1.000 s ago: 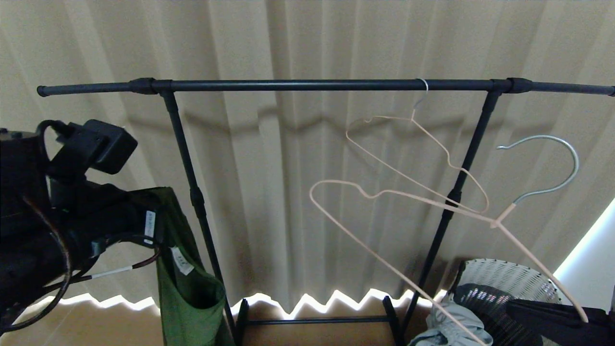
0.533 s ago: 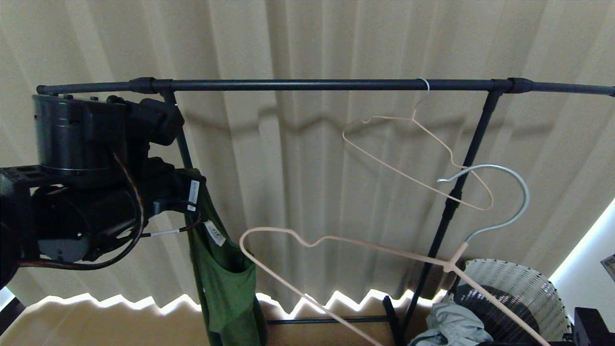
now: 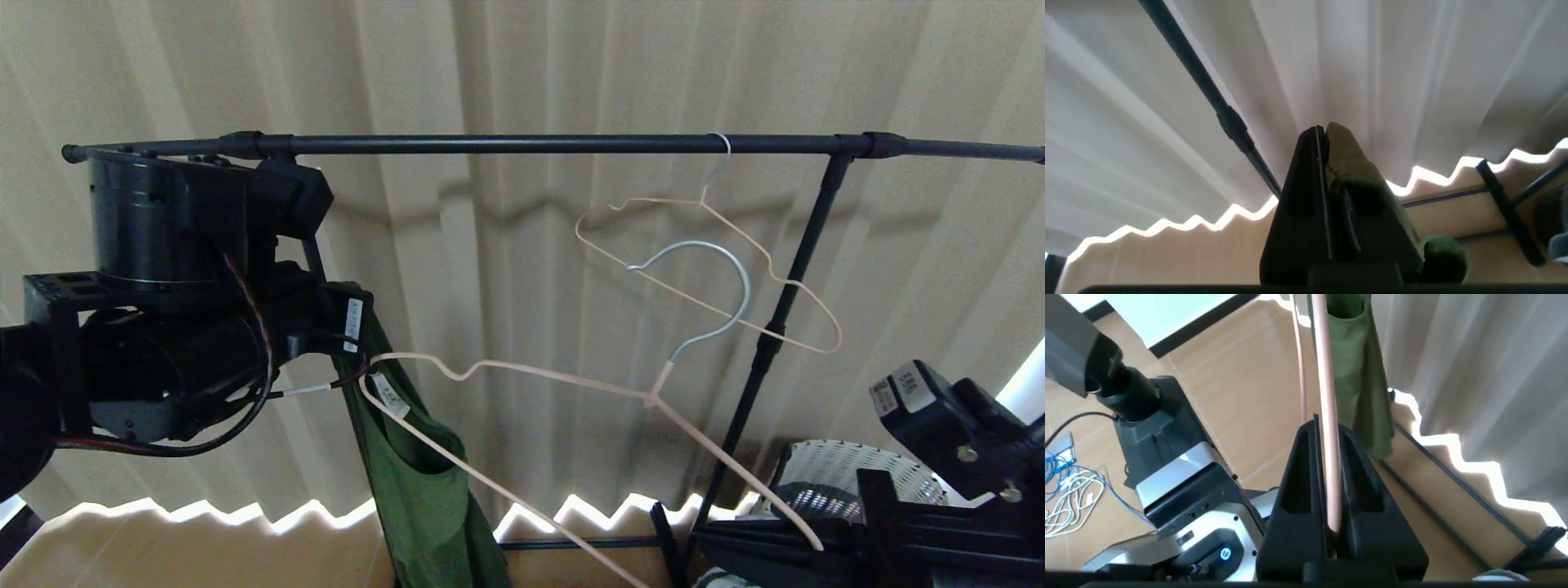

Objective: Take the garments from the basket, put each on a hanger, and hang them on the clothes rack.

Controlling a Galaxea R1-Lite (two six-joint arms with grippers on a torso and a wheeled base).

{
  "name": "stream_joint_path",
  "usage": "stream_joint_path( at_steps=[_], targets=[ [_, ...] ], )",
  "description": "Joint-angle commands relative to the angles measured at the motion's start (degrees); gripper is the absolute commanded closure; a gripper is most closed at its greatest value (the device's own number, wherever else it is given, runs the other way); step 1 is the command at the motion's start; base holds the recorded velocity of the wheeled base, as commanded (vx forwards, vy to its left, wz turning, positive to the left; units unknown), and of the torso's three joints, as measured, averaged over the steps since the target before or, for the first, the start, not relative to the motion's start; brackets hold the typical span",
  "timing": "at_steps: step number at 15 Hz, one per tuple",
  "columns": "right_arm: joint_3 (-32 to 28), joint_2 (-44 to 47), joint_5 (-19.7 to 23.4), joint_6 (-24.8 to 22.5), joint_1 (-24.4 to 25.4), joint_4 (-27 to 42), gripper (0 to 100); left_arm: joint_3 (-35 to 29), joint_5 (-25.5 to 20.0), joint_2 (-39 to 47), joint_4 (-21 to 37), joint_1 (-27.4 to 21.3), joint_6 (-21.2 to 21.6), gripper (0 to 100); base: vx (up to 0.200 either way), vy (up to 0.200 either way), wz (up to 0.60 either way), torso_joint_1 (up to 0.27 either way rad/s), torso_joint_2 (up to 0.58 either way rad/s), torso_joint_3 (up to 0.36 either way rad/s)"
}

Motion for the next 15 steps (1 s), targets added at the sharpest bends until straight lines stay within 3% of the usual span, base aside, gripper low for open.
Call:
stream_joint_path(
  at_steps=[1, 7, 9, 15],
  targets=[
    [-1.6, 3.3, 0.0, 0.1, -0.3, 0.0, 100, 0.1, 0.0, -0.7, 0.0, -0.5, -0.1, 100, 0.000, 0.000, 0.00, 0.000, 0.00, 0.000],
    [-6.8, 9.0, -0.8, 4.0, -0.9, -1.1, 100, 0.4, 2.9, -1.2, 0.1, -1.1, -0.1, 100, 0.000, 0.000, 0.00, 0.000, 0.00, 0.000],
    [-6.6, 10.1, -0.7, 3.9, -0.9, -4.1, 100, 0.2, 3.0, -1.2, 0.1, -1.0, -0.1, 100, 0.000, 0.000, 0.00, 0.000, 0.00, 0.000],
    [-5.4, 10.0, -0.5, 4.0, -0.6, -4.3, 100, -0.5, 4.1, -1.1, 0.1, -0.6, 0.5, 100, 0.000, 0.000, 0.00, 0.000, 0.00, 0.000]
  ],
)
